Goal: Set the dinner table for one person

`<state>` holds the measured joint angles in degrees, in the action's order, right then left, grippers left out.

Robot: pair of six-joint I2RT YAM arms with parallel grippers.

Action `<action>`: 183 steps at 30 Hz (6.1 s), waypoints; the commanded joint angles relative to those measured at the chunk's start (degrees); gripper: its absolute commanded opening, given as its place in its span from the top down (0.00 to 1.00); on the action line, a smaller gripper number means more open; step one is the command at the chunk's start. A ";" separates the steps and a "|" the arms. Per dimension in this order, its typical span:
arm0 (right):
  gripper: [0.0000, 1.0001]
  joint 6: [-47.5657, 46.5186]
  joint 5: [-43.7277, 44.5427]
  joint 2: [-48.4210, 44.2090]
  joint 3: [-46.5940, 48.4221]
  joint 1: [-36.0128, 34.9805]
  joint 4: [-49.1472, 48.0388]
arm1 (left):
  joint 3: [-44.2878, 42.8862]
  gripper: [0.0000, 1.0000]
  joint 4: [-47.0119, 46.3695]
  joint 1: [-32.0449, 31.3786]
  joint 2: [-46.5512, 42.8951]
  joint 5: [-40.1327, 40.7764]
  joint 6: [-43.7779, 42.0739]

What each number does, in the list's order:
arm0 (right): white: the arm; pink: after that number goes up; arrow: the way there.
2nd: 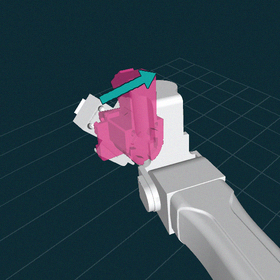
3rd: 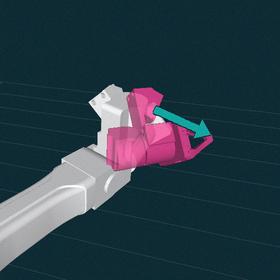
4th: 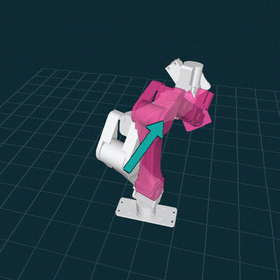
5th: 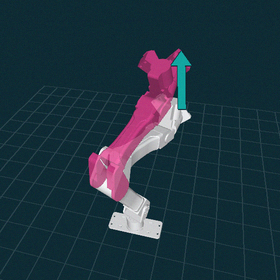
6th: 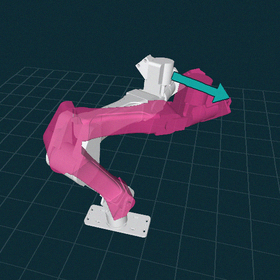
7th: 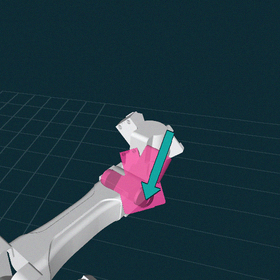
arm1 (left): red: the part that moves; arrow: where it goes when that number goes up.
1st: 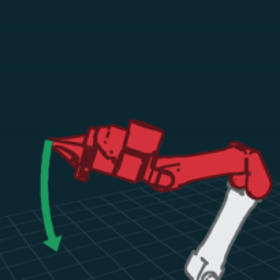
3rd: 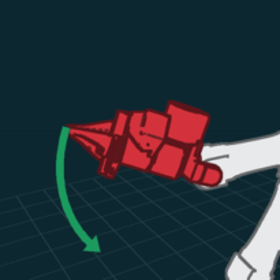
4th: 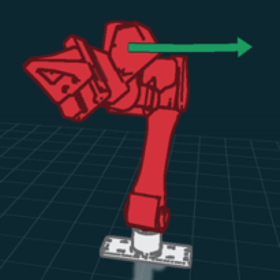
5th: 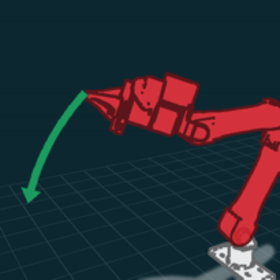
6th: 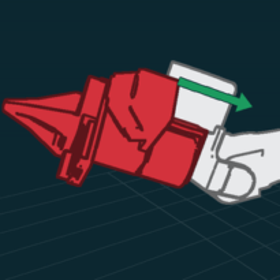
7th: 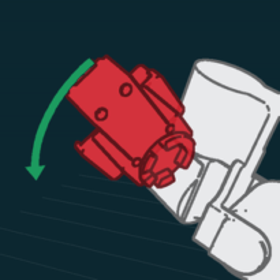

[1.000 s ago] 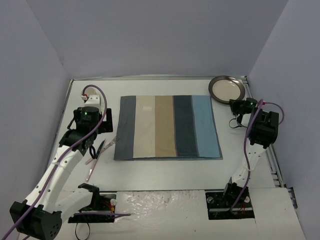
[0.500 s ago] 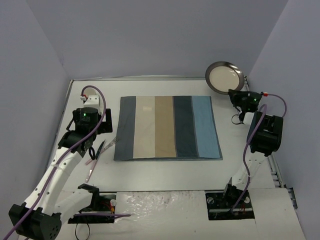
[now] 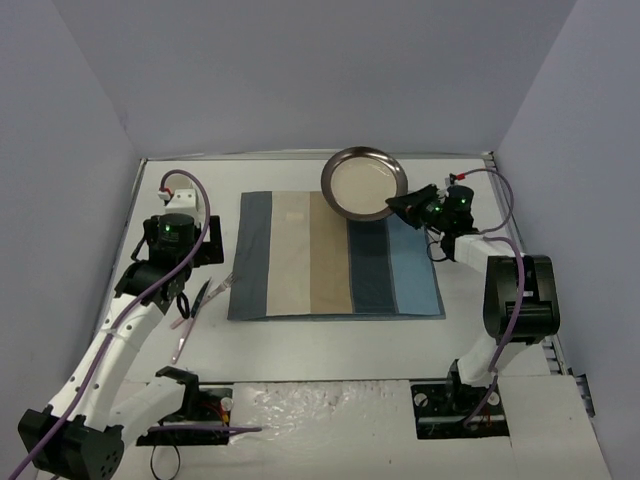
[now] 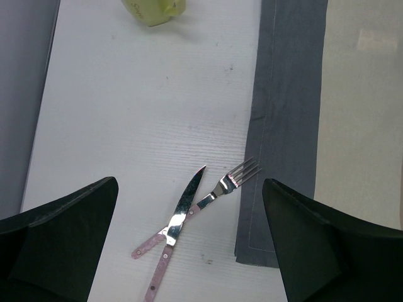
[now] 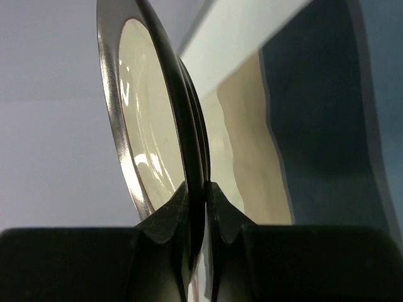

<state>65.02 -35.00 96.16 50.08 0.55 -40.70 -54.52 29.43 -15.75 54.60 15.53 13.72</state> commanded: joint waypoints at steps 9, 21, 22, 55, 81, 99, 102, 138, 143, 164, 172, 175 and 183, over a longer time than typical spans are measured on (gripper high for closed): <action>1.00 -7.18 -7.10 -5.11 -5.47 -8.27 -3.47 | -0.63 0.03 -3.15 0.55 -0.99 1.57 -0.27; 1.00 -9.14 -7.95 -1.19 -8.71 -11.65 -8.18 | -0.50 0.03 -3.20 0.55 -0.81 1.41 -0.20; 1.00 -9.41 -7.90 -1.04 -8.78 -11.71 -8.45 | -0.50 0.03 -3.33 0.55 -0.81 1.34 -0.26; 0.60 -19.07 -5.92 7.64 -12.38 -11.08 -4.37 | -0.32 0.03 -3.38 0.55 -0.46 2.10 0.36; 0.00 -41.98 24.31 -31.41 -3.38 -9.73 38.24 | -31.11 0.03 2.19 17.00 28.10 -6.18 8.15; 0.00 -47.16 22.42 -38.39 -5.25 -13.93 37.08 | -64.62 0.15 5.25 29.48 64.13 -22.58 -6.86; 0.00 -46.64 22.43 -37.20 -5.03 -14.77 37.01 | -66.10 0.23 4.14 29.50 66.34 -23.30 -8.39; 0.01 -53.77 28.62 -31.06 0.83 -26.76 36.66 | -67.08 1.00 2.56 28.87 65.15 -29.25 -9.02; 0.04 -60.99 31.38 -28.96 3.95 -34.02 35.41 | -64.70 1.00 6.04 25.34 58.96 -27.42 -7.20; 0.07 -75.22 22.61 -8.20 28.74 -45.10 33.49 | -51.12 1.00 15.46 -4.70 35.14 -12.03 7.11; 0.17 -75.39 24.93 -4.97 30.37 -47.25 33.05 | -52.02 1.00 16.73 -9.54 34.78 -9.52 8.07; 0.22 -75.37 25.56 -4.12 30.88 -47.74 33.05 | -52.37 1.00 17.08 -10.93 35.03 -7.81 7.74; 0.46 -75.66 27.69 -3.35 30.88 -48.19 33.14 | -52.79 1.00 17.58 -12.80 35.05 -5.88 7.55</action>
<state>-9.82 -9.69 93.56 78.06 -47.05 -3.62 -103.35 50.78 -28.08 93.93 7.14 20.01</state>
